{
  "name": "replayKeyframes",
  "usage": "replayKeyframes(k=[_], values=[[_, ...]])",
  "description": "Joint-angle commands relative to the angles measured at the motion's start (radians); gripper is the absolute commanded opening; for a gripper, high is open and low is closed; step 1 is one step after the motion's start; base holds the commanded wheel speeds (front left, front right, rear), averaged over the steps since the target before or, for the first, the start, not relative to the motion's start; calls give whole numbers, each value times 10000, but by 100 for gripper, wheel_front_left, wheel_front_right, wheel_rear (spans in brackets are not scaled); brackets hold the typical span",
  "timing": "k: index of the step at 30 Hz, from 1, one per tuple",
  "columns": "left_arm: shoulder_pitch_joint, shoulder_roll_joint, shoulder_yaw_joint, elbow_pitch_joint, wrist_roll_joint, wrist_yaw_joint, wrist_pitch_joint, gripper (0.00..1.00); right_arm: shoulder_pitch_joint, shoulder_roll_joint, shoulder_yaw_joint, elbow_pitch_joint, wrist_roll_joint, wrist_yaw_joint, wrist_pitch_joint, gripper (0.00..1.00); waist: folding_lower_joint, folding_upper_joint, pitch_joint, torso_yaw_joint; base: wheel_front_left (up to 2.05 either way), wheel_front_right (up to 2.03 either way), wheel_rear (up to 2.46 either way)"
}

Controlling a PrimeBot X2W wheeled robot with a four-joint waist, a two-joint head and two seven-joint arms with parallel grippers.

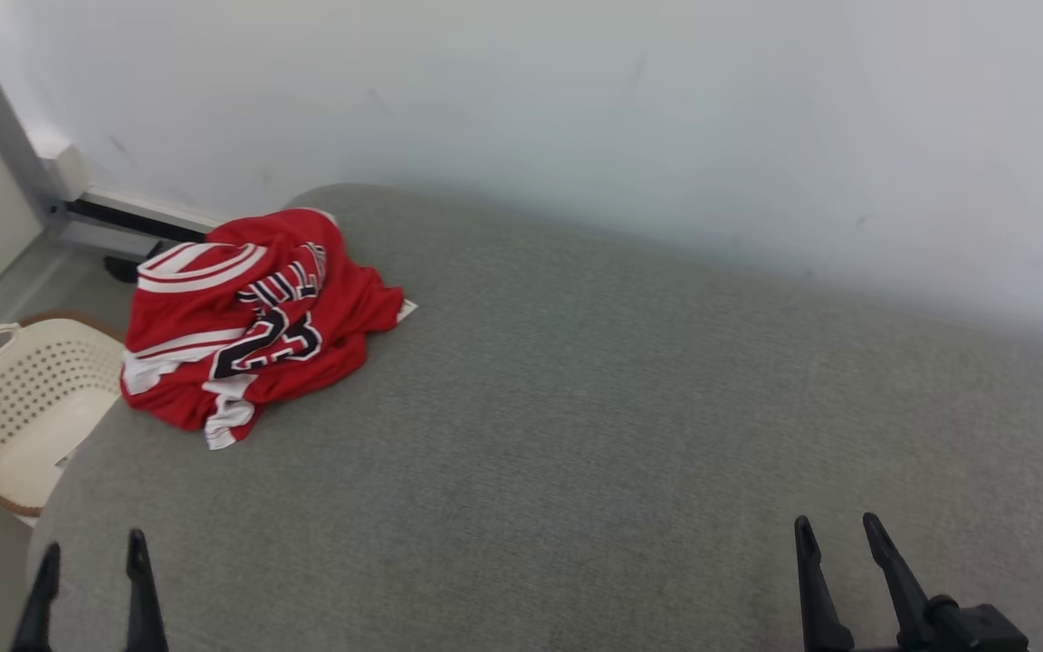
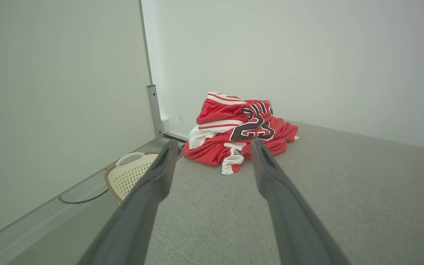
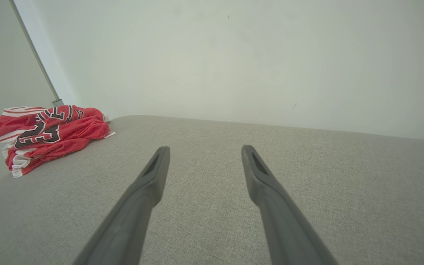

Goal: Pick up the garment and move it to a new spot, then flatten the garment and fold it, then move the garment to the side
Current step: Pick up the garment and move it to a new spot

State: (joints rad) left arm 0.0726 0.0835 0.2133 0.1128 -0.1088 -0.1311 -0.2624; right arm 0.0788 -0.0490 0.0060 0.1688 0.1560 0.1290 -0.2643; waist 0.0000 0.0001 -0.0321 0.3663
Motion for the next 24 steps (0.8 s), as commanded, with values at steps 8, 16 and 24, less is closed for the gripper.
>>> replayKeyframes(k=[8, 16, 24], values=[[-1905, 659, 499, 327, -407, 14, -24, 100, -791, -20, -64, -245, -256, 34, -16, 100, 0, -1, 1081, -1688, 0, 0, 0], [-3636, 1738, 1043, 810, -771, 16, -24, 100, -1499, -20, -317, -411, -52, 32, -16, 100, 0, -1, 2216, -2953, 0, 0, 0], [-5042, 2781, 1304, 1821, -1242, 17, -24, 100, -2230, -15, -341, -573, 144, 34, -16, 100, 0, -1, 3249, -3867, 0, 0, 0]])
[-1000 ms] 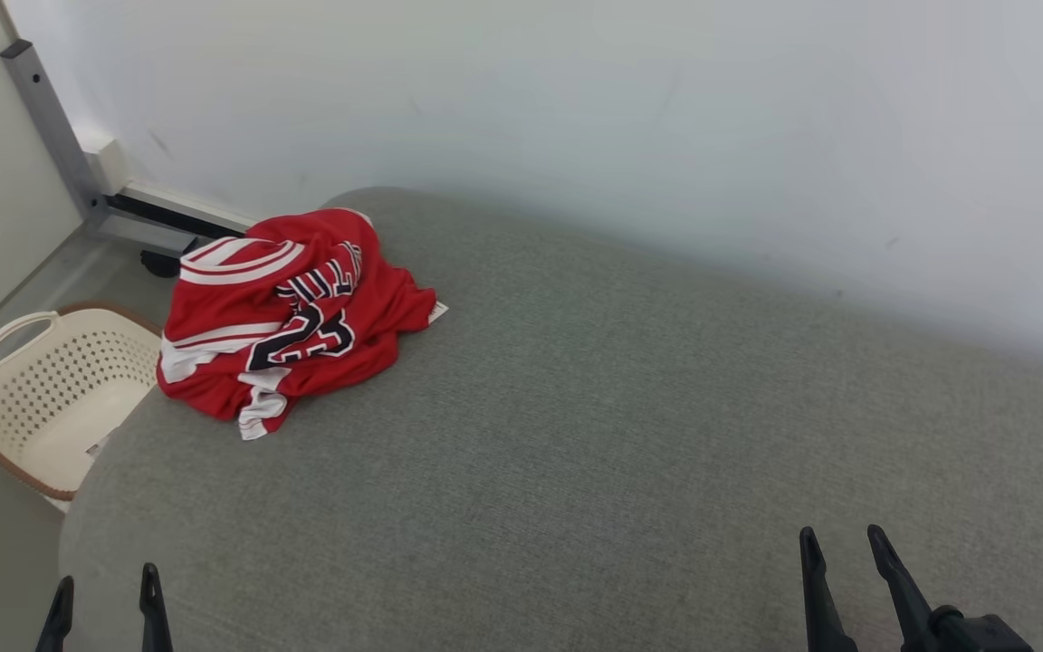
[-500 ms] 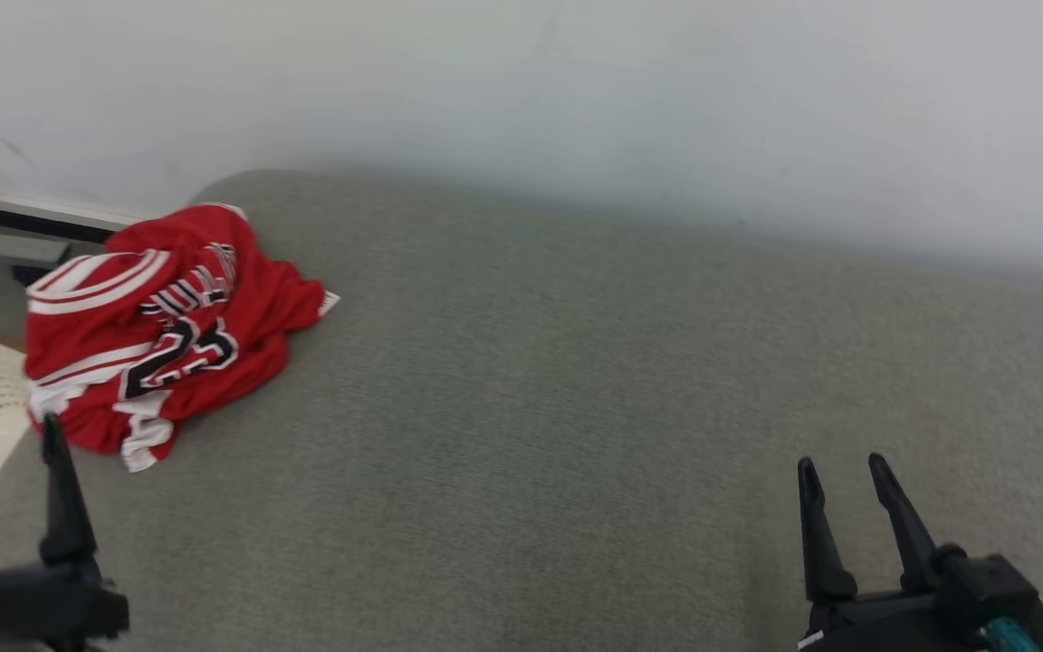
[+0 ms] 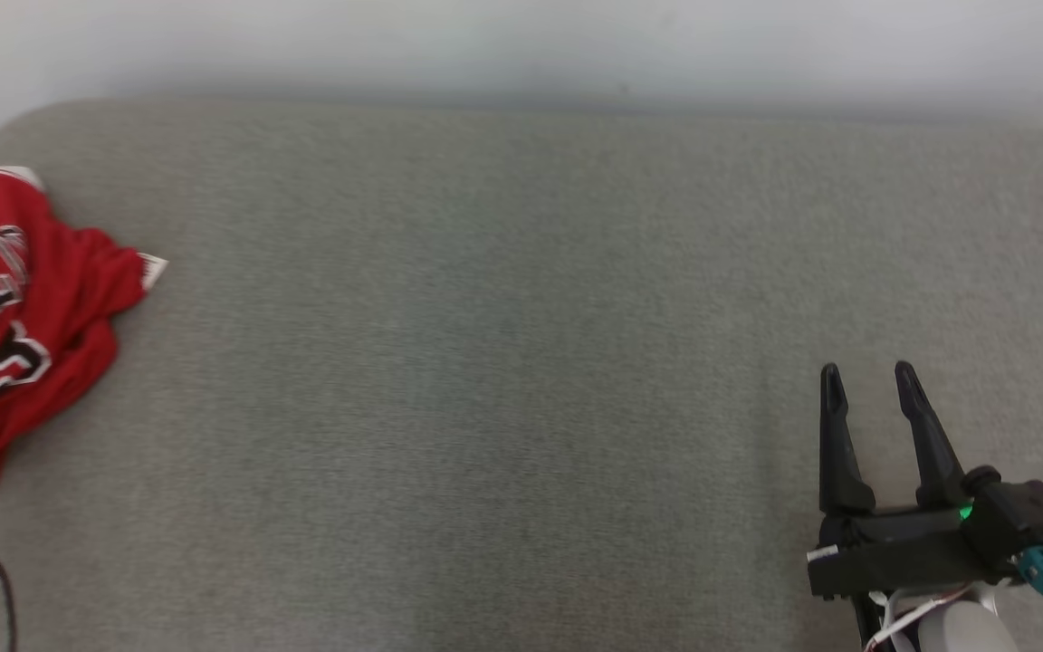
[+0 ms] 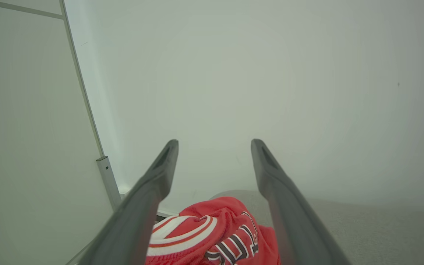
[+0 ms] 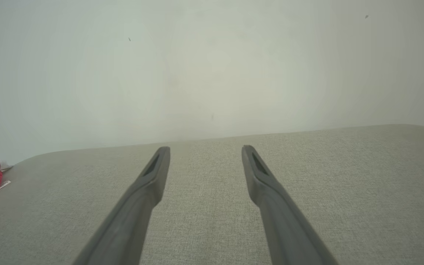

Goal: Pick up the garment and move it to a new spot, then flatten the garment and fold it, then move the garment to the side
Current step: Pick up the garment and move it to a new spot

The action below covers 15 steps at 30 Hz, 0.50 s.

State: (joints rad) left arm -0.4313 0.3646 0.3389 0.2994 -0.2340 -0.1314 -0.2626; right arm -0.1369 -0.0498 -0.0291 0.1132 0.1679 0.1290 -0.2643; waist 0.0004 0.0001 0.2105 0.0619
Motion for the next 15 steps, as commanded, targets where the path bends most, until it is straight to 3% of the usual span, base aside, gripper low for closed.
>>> replayKeyframes(k=[1, 8, 15], values=[[-153, 132, 23, 116, -37, 21, -22, 100, -147, -11, 24, -51, 56, 34, -16, 100, -4, -1, 925, -924, 0, 0, 0], [-1225, 903, -43, 1731, -346, 35, 8, 100, -573, -9, 92, -221, 162, 34, -16, 100, -4, -1, 1476, -1400, 0, 0, 0], [-2139, 1122, -369, 3753, -143, 298, 479, 100, -788, -6, 20, -274, 41, 34, -16, 100, -4, -1, 1876, -1557, 0, 0, 0]])
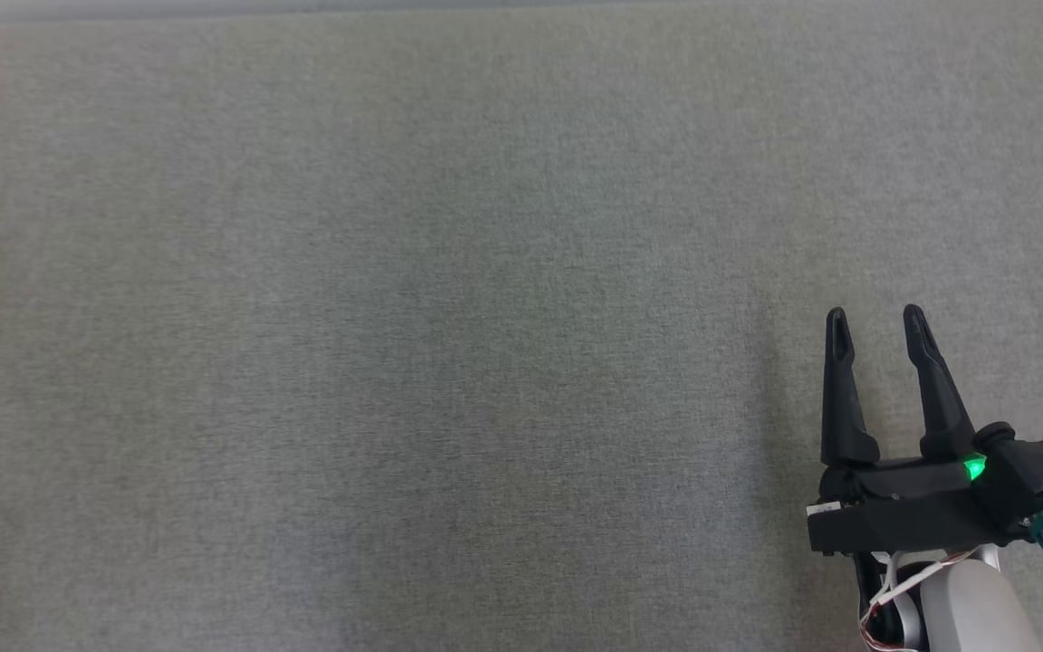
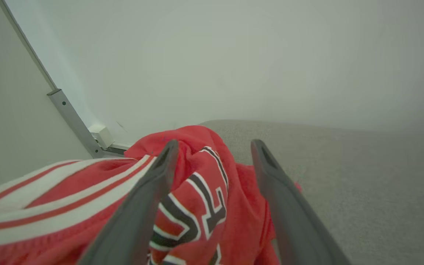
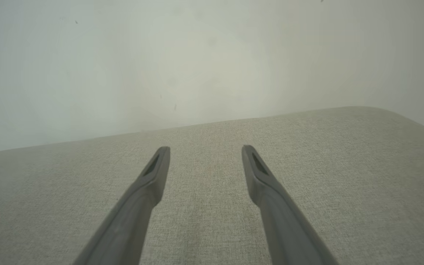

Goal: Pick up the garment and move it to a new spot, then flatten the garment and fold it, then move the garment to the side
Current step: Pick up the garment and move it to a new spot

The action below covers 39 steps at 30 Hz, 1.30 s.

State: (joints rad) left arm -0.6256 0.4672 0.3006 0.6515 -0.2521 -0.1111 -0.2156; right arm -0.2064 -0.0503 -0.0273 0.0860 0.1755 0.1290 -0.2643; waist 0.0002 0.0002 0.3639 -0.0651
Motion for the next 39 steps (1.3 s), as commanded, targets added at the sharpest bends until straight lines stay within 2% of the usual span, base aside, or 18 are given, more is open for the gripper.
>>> replayKeyframes(k=[1, 8, 12, 13, 14, 15, 16, 23, 27, 29, 39], values=[[-264, 115, -22, 537, 38, 143, 125, 100, -143, -3, -7, -9, -54, 34, -16, 100, -2, -2, 381, -311, 0, 0, 0], [-822, 406, -197, 2157, 188, 425, 453, 100, -217, -3, -15, -25, -90, 34, -16, 100, -2, -2, 485, -435, 0, 0, 0], [-1083, 505, -294, 2639, 245, 453, 223, 100, -165, -5, -28, 26, -75, 34, -16, 100, -2, -2, 411, -447, 0, 0, 0], [-1151, 528, -298, 2737, 214, 458, 210, 84, -147, -2, -19, 47, -67, 34, -16, 100, -2, -2, 375, -449, 0, 0, 0], [-1151, 528, -298, 2737, 214, 458, 210, 84, -147, -2, -19, 47, -67, 34, -16, 100, -2, -2, 375, -449, 0, 0, 0], [-1192, 575, -331, 2847, 227, 453, 179, 18, -130, -3, -5, 68, -55, 34, -16, 100, -2, -2, 335, -455, 0, 0, 0], [-1240, 614, -363, 2964, 247, 436, 150, 0, -114, -5, 6, 91, -40, 34, -16, 100, -2, -2, 294, -462, 0, 0, 0], [-1706, 1004, -522, 3482, 266, 241, -238, 0, 48, -5, -34, 147, 43, 34, -16, 100, -2, -2, -91, -463, 0, 0, 0], [-2054, 1224, -596, 3221, 279, 114, -448, 0, 172, -5, -117, 181, 63, 34, -16, 100, -2, -2, -370, -382, 0, 0, 0], [-2233, 1358, -682, 2915, 378, 75, -492, 0, 305, -2, -150, 213, 71, 34, -16, 100, -2, -2, -508, -327, 0, 0, 0], [-2903, 1557, -902, -360, 603, -110, -509, 0, 530, -6, -21, 307, 219, 34, -16, 100, -2, -2, -1088, -265, 0, 0, 0]])
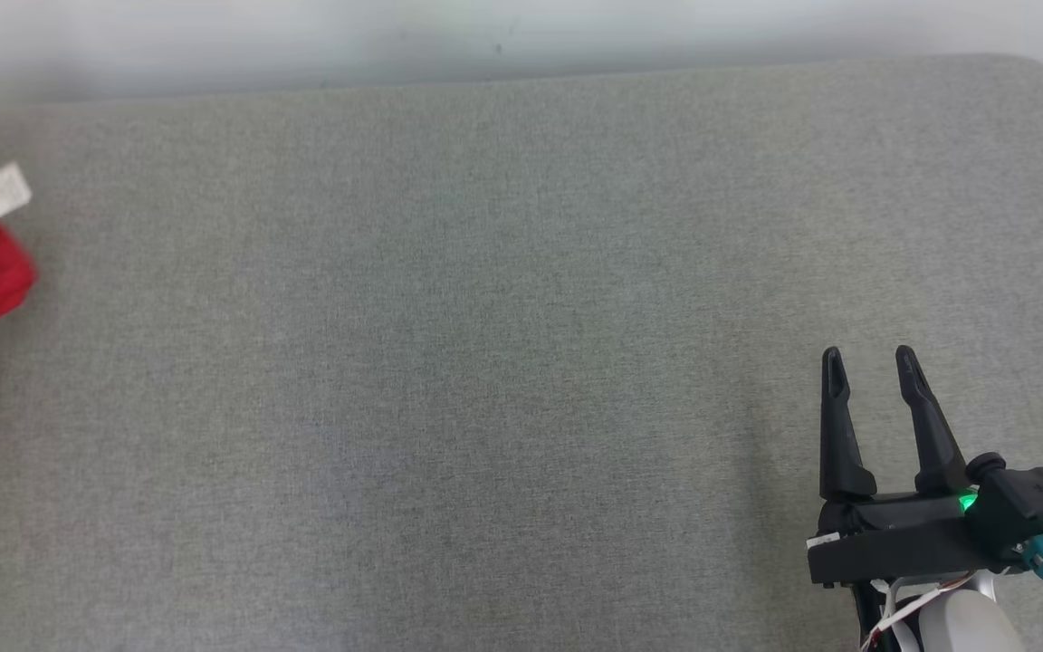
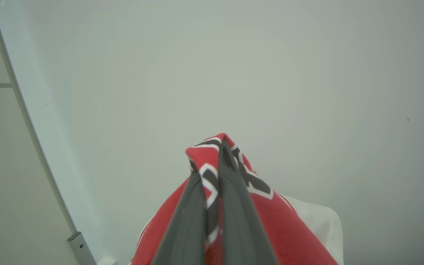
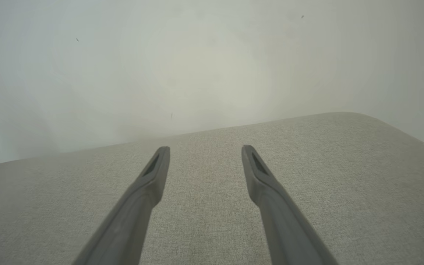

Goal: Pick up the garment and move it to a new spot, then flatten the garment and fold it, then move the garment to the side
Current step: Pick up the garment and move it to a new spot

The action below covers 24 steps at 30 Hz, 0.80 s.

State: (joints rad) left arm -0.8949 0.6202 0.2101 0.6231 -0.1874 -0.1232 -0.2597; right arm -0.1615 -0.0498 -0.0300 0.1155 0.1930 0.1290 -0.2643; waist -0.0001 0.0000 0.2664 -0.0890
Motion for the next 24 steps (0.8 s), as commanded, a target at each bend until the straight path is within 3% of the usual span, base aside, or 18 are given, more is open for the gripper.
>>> replayKeyframes(k=[1, 11, 16, 17, 24], values=[[-290, 2, -80, -349, -50, -9, -70, 0, 105, -11, 37, 39, 91, 34, -16, 100, 1, 0, -177, -67, 0, 0, 0], [-1088, -560, -1492, -2790, -232, -51, 558, 0, 290, -11, 141, 143, 364, 34, -16, 100, 1, 0, -584, -863, 0, 0, 0], [-1371, -1171, -2076, -4152, -377, 0, 1185, 0, 404, -11, 176, 201, 505, 34, -16, 100, 1, 0, -677, -1477, 0, 0, 0], [-1387, -1548, -2335, -4642, -464, 65, 1483, 0, 419, -11, 182, 233, 557, 34, -16, 100, 1, 0, -701, -1730, 0, 0, 0], [-1306, -2547, -3242, -5656, -415, 293, 2037, 0, 334, -11, 250, 306, 793, 34, -16, 100, 1, 0, -687, -2469, 0, 0, 0]])
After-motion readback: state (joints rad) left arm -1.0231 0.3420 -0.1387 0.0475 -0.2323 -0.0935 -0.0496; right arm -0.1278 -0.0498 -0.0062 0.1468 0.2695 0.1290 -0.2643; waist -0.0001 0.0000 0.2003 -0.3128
